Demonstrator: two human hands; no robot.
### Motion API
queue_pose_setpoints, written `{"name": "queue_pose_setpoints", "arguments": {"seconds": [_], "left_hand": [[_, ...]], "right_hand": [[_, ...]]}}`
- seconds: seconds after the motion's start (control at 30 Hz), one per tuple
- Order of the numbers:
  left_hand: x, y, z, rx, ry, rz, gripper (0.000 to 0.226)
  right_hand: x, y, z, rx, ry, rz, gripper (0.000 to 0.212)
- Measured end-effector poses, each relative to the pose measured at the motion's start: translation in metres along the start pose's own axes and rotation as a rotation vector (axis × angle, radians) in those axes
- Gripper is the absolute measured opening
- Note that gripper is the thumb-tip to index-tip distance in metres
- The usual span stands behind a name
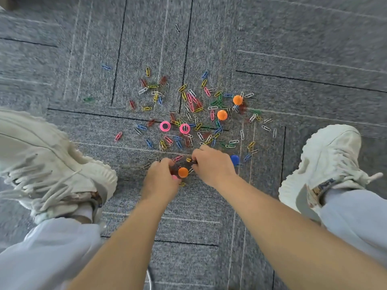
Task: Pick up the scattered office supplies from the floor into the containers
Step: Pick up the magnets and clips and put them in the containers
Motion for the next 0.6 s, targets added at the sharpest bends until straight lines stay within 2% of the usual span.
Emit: {"name": "queue_pose_setpoints", "arguments": {"seconds": [0.17,0.27,0.37,0.47,0.53,0.6], "left_hand": [[-0.010,-0.002,0.006,0.015,0.016,-0.017,0.013],[-0.008,-0.004,0.007,-0.017,0.011,-0.036,0.006],[-0.003,-0.001,0.006,0.002,-0.017,-0.043,0.011],[0.001,0.000,0.002,0.028,-0.040,0.000,0.015],[0.008,-0.003,-0.001,-0.034,-0.072,0.081,0.008],[0.016,-0.008,-0.003,-0.082,-0.153,0.088,0.018]], "right_hand": [[0.014,0.003,0.002,0.009,-0.096,-0.042,0.016],[0.029,0.011,0.003,-0.023,-0.130,-0.236,0.014],[0.037,0.025,-0.001,-0.054,-0.107,-0.445,0.017],[0.060,0.032,-0.003,-0.044,-0.185,-0.317,0.020],[0.078,0.026,0.000,-0.137,-0.229,-0.261,0.022],[0.090,0.022,0.003,-0.197,-0.216,-0.292,0.025]]}}
Point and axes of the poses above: each hand's wrist, its own z-axis away from the middle knuckle, its own y-axis out of the back of the hand, x = y × z, the point moved 4 cm from there along -z, towards the middle knuckle, and after that the axes turned 9 degrees about -y, right-handed, at the moved point
